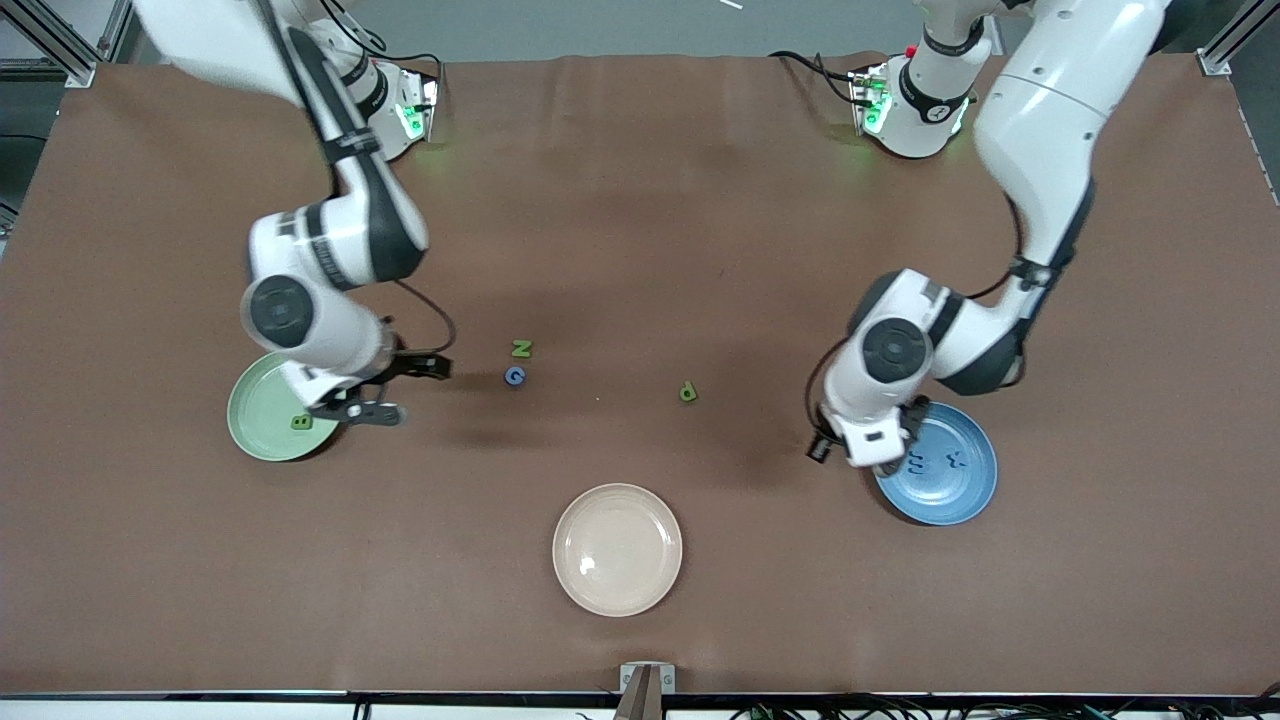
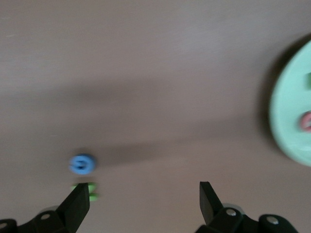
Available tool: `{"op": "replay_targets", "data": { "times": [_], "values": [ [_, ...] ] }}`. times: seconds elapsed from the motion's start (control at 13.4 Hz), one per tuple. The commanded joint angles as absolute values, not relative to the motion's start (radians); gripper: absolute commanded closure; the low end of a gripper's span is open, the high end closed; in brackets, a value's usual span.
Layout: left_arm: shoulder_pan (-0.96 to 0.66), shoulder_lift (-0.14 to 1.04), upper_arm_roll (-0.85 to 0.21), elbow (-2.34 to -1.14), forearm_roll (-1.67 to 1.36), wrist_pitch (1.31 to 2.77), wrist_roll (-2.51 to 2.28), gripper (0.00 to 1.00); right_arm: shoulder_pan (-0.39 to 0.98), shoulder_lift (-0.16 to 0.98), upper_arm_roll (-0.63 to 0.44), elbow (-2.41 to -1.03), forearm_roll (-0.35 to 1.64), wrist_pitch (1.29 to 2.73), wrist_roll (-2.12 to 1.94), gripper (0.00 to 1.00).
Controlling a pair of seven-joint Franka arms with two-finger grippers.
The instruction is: Sort upper and lower case letters into plates
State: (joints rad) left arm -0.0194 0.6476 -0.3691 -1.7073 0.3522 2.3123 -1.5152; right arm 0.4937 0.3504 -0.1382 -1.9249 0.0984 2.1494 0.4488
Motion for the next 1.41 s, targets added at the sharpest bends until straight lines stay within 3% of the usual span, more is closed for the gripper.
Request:
{"op": "replay_targets", "data": {
  "times": [0.0,0.3,0.37,0.45,0.6,0.67,0.89,1.12,1.34],
  "values": [
    [0.082,0.634,-0.376,-1.718,0.368,2.295,-1.328,1.00,0.564,0.399,-0.150,-1.944,0.104,2.253,0.583,0.00],
    [0.199,0.646,-0.374,-1.726,0.368,2.295,-1.145,0.97,0.623,0.501,-0.147,-1.948,0.106,2.385,0.670,0.00],
    [0.219,0.649,-0.374,-1.729,0.371,2.295,-1.123,0.90,0.633,0.515,-0.146,-1.948,0.106,2.401,0.687,0.00],
    [0.225,0.649,-0.374,-1.733,0.371,2.295,-1.108,0.71,0.653,0.529,-0.146,-1.948,0.106,2.414,0.704,0.00],
    [0.229,0.649,-0.373,-1.735,0.371,2.293,-1.100,0.10,0.670,0.554,-0.147,-1.948,0.106,2.431,0.712,0.04],
    [0.232,0.643,-0.374,-1.735,0.371,2.281,-1.100,0.01,0.670,0.557,-0.147,-1.951,0.106,2.434,0.712,0.13],
    [0.219,0.635,-0.417,-1.724,0.370,2.241,-1.114,0.01,0.673,0.564,-0.146,-1.957,0.106,2.442,0.712,0.36],
    [0.192,0.644,-0.504,-1.727,0.362,2.241,-1.136,0.01,0.676,0.580,-0.146,-1.956,0.106,2.467,0.712,0.49],
    [0.073,0.661,-0.512,-1.700,0.356,2.243,-1.297,0.03,0.675,0.583,-0.146,-1.957,0.106,2.479,0.713,0.65]
  ]
}}
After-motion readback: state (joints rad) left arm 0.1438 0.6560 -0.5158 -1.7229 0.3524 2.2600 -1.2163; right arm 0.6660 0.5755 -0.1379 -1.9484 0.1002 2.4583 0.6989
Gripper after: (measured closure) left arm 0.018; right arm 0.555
